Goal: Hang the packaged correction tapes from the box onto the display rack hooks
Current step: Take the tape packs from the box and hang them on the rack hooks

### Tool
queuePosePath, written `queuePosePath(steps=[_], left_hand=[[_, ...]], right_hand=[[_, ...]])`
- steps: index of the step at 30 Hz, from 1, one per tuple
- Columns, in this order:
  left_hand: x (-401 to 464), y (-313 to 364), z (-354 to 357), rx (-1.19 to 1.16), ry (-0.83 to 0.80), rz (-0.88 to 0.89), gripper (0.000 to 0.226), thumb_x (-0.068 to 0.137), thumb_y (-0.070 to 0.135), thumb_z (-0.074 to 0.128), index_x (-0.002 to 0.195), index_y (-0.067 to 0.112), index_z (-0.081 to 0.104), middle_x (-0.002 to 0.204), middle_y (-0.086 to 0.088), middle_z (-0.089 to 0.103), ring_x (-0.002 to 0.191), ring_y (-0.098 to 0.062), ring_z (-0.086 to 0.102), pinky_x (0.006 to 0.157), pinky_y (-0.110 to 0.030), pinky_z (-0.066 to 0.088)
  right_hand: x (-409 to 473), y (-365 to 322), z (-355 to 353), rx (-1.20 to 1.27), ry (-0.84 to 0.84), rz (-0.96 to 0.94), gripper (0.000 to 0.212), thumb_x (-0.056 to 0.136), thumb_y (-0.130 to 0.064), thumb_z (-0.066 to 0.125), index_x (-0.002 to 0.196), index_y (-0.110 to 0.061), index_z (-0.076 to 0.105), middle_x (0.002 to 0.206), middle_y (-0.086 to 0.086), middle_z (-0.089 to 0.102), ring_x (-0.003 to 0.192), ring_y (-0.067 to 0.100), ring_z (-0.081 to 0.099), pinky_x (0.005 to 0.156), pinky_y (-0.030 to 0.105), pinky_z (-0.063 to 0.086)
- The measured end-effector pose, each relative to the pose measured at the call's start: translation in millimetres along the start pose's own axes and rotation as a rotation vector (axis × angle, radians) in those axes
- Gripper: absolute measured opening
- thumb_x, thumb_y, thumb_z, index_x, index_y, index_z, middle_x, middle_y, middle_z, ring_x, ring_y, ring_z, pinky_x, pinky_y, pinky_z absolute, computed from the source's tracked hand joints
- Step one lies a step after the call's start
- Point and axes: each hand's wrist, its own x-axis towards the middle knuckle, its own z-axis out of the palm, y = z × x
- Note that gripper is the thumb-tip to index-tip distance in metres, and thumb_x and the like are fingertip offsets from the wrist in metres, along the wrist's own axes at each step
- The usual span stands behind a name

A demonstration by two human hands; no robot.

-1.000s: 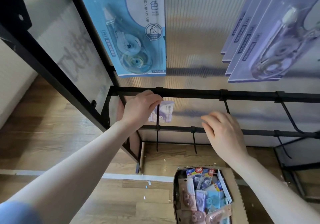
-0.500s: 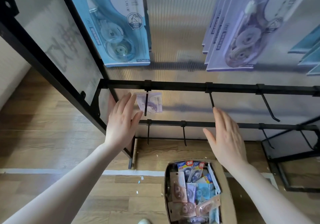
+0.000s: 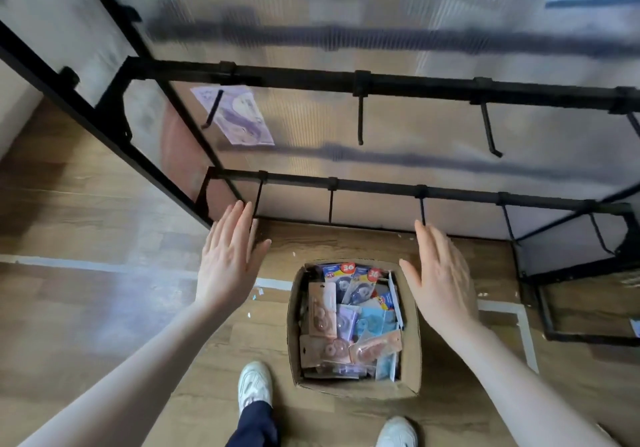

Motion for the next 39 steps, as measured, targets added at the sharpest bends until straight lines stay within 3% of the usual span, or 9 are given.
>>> queuePosePath(steps=[4,12,15,20,22,26,32,36,39], left_hand=[[-42.2,30.3,43.6,-0.017,-0.082,-0.044,0.069,0.091,0.054,0.027,0.145,0.010,0.029,0.151,-0.010,0.029,0.141,-0.024,0.023,0.113,-0.043,0.024],[-94.2,60.6,105.5,-0.012,-0.256,-0.029,0.067,0.089,0.054,0.032,0.144,0.016,0.031,0.148,-0.008,0.035,0.139,-0.024,0.028,0.113,-0.039,0.022],[-99.3,47.9,145.3,0.032,-0.361,0.004,0.066,0.086,0.049,0.035,0.142,0.015,0.035,0.146,-0.008,0.039,0.136,-0.025,0.033,0.110,-0.028,0.015],[-100.9,11.7,244.7,0.110,-0.460,0.183,0.060,0.089,0.051,0.037,0.136,0.013,0.041,0.138,-0.010,0.049,0.129,-0.025,0.041,0.106,-0.030,0.019],[-92.4,-2.8,283.5,0.135,-0.477,0.237,0.068,0.081,0.046,0.053,0.139,0.015,0.035,0.141,-0.011,0.045,0.132,-0.026,0.039,0.109,-0.030,0.016],[-71.3,-32.1,350.8,0.161,-0.481,0.168,0.079,0.088,0.041,0.056,0.149,0.020,0.010,0.156,-0.002,0.011,0.144,-0.018,0.009,0.115,-0.028,0.003],[-56.5,-69.4,413.4,0.182,-0.553,0.098,0.081,0.087,0.046,0.056,0.149,0.017,0.011,0.154,-0.008,0.016,0.140,-0.022,0.017,0.112,-0.028,0.015],[-52.3,-81.5,429.5,0.125,-0.505,0.114,0.083,0.080,0.045,0.066,0.145,0.013,0.024,0.149,-0.011,0.026,0.138,-0.024,0.021,0.111,-0.028,0.018],[-51.0,-83.6,431.0,0.123,-0.511,0.074,0.081,0.077,0.041,0.070,0.141,0.011,0.032,0.137,-0.013,0.037,0.131,-0.027,0.030,0.107,-0.032,0.029]], right_hand=[[-25.2,39.4,9.9,-0.006,-0.141,0.012,0.061,0.089,-0.029,0.059,0.143,-0.010,0.035,0.144,0.016,0.039,0.131,0.032,0.041,0.101,0.034,0.023],[-65.1,93.4,35.5,-0.046,-0.296,0.051,0.057,0.089,-0.029,0.058,0.140,-0.009,0.040,0.142,0.015,0.043,0.129,0.032,0.043,0.105,0.042,0.034],[-78.8,105.6,72.6,-0.038,-0.331,0.034,0.055,0.089,-0.029,0.060,0.138,-0.009,0.043,0.140,0.014,0.045,0.127,0.031,0.045,0.104,0.041,0.035],[-95.5,121.0,167.2,-0.028,-0.402,-0.041,0.055,0.093,-0.033,0.051,0.143,-0.014,0.035,0.147,0.008,0.036,0.136,0.024,0.034,0.108,0.034,0.024],[-98.5,125.2,207.9,-0.040,-0.430,-0.091,0.055,0.093,-0.034,0.049,0.143,-0.016,0.034,0.147,0.005,0.036,0.137,0.021,0.033,0.109,0.033,0.026],[-100.4,133.9,280.8,-0.059,-0.366,-0.183,0.055,0.073,-0.026,0.076,0.123,-0.011,0.059,0.121,0.009,0.061,0.111,0.024,0.060,0.088,0.036,0.050],[-95.0,137.1,349.3,-0.156,-0.345,-0.265,0.055,0.040,0.003,0.082,0.091,-0.010,0.068,0.079,0.004,0.064,0.070,0.023,0.066,0.056,0.034,0.055],[-90.6,128.5,354.3,-0.268,-0.526,-0.325,0.034,0.080,0.003,0.051,0.110,-0.014,0.052,0.107,0.005,0.056,0.105,0.025,0.055,0.084,0.033,0.043],[-88.7,130.3,353.8,-0.302,-0.639,-0.304,0.033,0.084,0.003,0.044,0.112,-0.014,0.053,0.113,0.007,0.056,0.111,0.023,0.051,0.088,0.031,0.036]])
